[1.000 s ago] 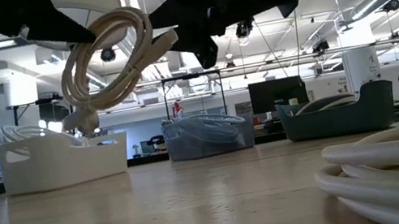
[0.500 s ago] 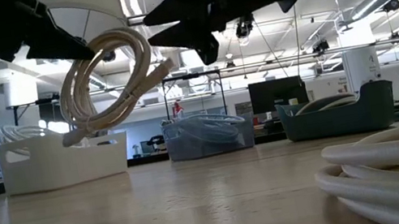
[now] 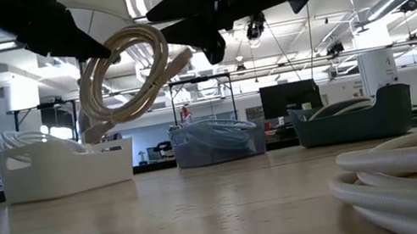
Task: Sort HDMI cables
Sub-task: Put the left light brown HDMI cable into the green bin
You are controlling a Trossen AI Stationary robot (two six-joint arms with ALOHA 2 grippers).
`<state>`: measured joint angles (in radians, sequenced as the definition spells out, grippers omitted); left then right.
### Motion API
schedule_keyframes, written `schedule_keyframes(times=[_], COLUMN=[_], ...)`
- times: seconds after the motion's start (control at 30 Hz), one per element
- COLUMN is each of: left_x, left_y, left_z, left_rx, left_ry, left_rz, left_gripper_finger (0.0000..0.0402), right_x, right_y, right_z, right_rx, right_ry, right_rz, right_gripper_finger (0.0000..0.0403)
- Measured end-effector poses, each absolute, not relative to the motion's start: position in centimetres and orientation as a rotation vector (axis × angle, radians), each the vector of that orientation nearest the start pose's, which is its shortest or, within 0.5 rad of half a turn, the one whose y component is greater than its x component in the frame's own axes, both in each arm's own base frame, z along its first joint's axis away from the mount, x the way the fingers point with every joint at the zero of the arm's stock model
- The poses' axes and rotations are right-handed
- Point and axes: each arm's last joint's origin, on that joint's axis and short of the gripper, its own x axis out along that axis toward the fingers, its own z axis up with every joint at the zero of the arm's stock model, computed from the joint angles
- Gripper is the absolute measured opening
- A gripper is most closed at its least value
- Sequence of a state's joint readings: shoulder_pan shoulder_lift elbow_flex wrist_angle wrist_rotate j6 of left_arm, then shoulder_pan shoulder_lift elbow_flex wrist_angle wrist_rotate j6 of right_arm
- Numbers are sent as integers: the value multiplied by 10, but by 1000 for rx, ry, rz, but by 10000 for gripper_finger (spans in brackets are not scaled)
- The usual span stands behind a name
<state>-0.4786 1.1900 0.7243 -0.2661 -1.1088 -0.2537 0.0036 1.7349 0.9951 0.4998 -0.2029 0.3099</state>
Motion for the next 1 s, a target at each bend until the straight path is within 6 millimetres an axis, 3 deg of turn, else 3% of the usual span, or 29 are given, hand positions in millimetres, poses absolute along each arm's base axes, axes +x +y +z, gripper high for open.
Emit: schedule_keyframes(times=[0.3,0.73,1.0], left_x=[218,219,219], left_y=[-84,-85,-85], left_z=[243,242,240], left_rx=[246,234,220], left_ry=[398,398,406], left_rz=[626,607,582], left_gripper_finger=[51,53,82], right_x=[378,377,376], right_y=[7,6,4], right_z=[220,215,210], right_rx=[297,247,236], right_ry=[264,308,353], right_rz=[147,112,65], right_gripper_finger=[156,40,35])
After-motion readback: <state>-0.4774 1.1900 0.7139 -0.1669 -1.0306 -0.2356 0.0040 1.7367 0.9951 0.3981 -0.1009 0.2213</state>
